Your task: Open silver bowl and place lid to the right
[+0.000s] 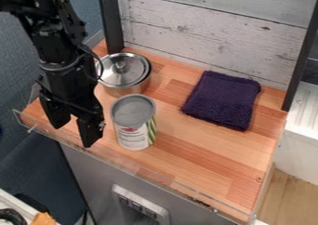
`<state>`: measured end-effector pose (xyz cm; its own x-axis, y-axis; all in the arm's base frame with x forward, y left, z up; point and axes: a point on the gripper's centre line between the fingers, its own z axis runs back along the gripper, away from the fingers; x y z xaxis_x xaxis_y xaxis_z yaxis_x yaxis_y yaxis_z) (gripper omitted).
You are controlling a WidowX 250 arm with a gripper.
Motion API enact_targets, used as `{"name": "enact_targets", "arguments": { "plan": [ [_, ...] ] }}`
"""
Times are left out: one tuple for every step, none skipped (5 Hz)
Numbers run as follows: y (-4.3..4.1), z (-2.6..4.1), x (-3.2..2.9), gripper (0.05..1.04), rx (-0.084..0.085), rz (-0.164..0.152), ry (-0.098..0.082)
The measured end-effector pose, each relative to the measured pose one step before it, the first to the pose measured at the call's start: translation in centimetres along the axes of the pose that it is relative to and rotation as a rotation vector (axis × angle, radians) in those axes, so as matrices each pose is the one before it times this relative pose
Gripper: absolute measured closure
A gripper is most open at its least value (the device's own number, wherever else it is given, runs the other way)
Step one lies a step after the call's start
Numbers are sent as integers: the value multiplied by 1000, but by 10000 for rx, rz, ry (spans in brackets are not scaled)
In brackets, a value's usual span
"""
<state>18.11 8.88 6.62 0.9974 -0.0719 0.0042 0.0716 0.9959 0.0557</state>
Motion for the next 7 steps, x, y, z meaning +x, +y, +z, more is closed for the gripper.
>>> {"name": "enact_targets", "arguments": {
  "plan": [
    [-93,-459,-45,84,-130,53,192],
    [1927,-230,4341,84,-111,706,-52],
    [1593,989,4201,84,-52,639,-364],
    [1839,185,4167,84,-3,831,-500],
    [1143,-1480,3178,84,341,759,-110],
    [51,-744,1790,84,573,653,-138],
    [-230,-607,-254,84,89,543,-54]
  ]
}}
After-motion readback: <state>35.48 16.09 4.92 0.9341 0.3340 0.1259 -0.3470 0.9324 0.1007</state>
